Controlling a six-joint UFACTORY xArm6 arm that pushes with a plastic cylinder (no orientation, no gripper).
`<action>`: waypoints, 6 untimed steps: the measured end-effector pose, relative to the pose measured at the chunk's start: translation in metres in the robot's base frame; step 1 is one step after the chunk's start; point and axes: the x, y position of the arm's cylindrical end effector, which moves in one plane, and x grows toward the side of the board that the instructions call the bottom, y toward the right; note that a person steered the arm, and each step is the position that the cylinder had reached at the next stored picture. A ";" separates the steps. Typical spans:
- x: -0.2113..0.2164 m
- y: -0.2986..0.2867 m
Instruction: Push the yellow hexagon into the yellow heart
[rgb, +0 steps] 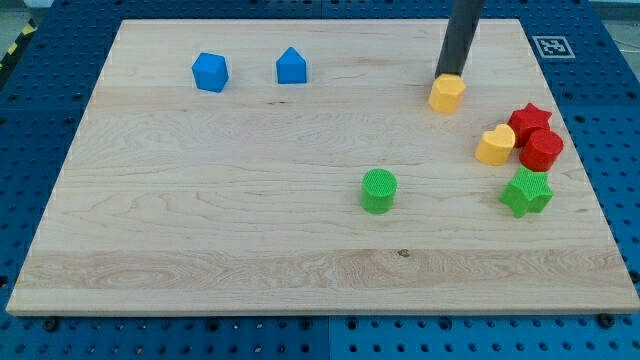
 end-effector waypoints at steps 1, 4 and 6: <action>0.037 0.000; 0.030 -0.069; 0.053 -0.042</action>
